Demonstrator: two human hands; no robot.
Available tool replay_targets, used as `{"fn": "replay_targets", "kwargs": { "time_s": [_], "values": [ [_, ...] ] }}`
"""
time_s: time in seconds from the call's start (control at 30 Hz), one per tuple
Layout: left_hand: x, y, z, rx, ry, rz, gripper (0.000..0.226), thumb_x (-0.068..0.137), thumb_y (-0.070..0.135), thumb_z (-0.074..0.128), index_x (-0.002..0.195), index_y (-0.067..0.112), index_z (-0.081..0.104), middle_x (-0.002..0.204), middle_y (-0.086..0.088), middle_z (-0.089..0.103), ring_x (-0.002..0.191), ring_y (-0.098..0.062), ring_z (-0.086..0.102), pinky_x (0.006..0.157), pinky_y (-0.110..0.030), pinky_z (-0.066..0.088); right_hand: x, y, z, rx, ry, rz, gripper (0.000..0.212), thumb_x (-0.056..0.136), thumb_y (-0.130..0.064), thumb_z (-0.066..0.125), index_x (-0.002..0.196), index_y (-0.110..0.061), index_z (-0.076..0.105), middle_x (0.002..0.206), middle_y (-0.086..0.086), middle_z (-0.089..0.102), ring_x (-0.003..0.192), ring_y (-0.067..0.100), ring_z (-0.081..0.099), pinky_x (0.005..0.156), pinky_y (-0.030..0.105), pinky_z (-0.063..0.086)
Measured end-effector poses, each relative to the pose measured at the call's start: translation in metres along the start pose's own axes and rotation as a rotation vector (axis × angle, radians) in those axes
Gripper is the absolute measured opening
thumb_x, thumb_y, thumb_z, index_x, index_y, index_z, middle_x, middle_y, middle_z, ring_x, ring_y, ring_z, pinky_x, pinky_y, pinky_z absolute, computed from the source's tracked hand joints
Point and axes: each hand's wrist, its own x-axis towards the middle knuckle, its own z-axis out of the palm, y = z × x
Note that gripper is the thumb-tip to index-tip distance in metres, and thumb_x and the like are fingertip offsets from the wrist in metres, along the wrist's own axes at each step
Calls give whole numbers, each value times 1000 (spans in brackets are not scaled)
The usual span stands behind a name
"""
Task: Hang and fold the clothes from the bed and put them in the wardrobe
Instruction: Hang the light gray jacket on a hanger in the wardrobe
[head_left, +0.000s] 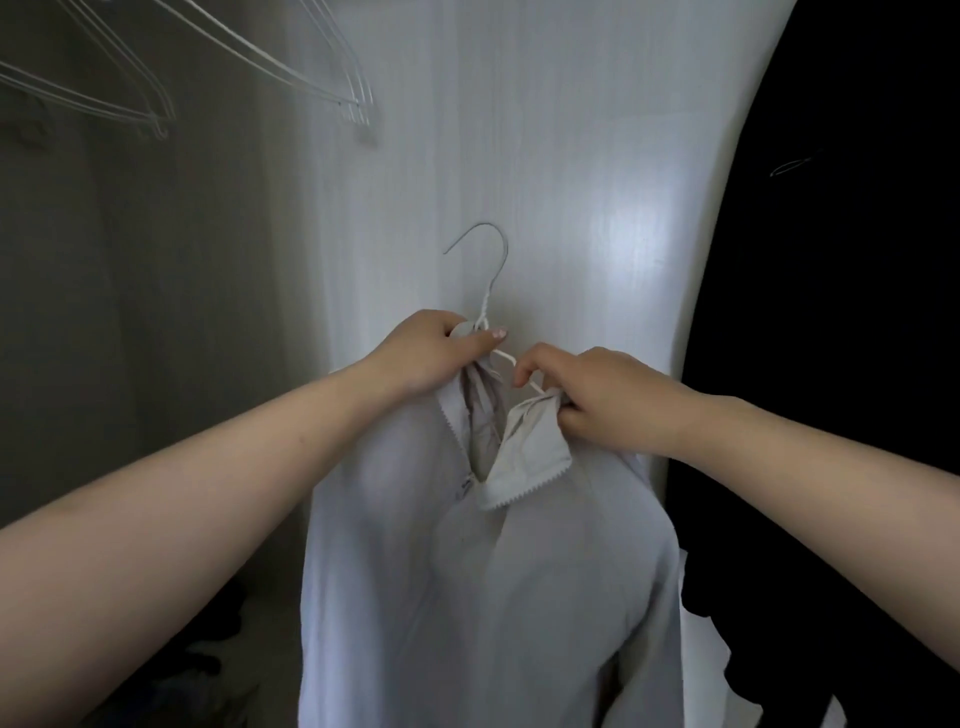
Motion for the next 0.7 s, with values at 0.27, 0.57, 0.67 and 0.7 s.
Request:
{"fn": "replay_targets", "kwargs": {
  "time_s": [0.27, 0.57, 0.67, 0.7],
  "values": [
    [-6, -24, -40, 48, 144, 47, 21, 86, 29, 70, 92, 9, 71, 89, -9, 70, 72, -10, 56, 62, -18, 43, -23, 47, -25, -135, 211, 127, 48, 86, -20, 47, 132, -32, 50, 108, 2, 70, 101, 26, 63, 78, 32, 47],
    [-9, -20, -44, 40, 159, 69, 17, 92, 20, 60, 86, 8, 72, 62, -4, 60, 38, -1, 49, 45, -16, 43, -27, 40, -8, -312, 36, 94, 52, 91, -22, 47, 139, -41, 42, 126, -8, 62, 114, 18, 58, 85, 29, 47],
    [-18, -10, -45, -308, -18, 1, 12, 90, 25, 64, 90, 15, 70, 68, -2, 62, 51, -3, 54, 50, -17, 48, -25, 44, -3, -168, 204, 114, 49, 90, -15, 50, 133, -38, 51, 125, -9, 64, 115, 18, 59, 89, 31, 48],
    [-22, -8, -47, -498, -137, -21, 20, 88, 33, 66, 96, 15, 70, 73, -2, 64, 57, -5, 56, 52, -16, 49, -25, 46, -2, -77, 277, 113, 50, 89, -9, 50, 131, -35, 55, 124, -11, 64, 114, 16, 60, 91, 30, 48]
  ]
}}
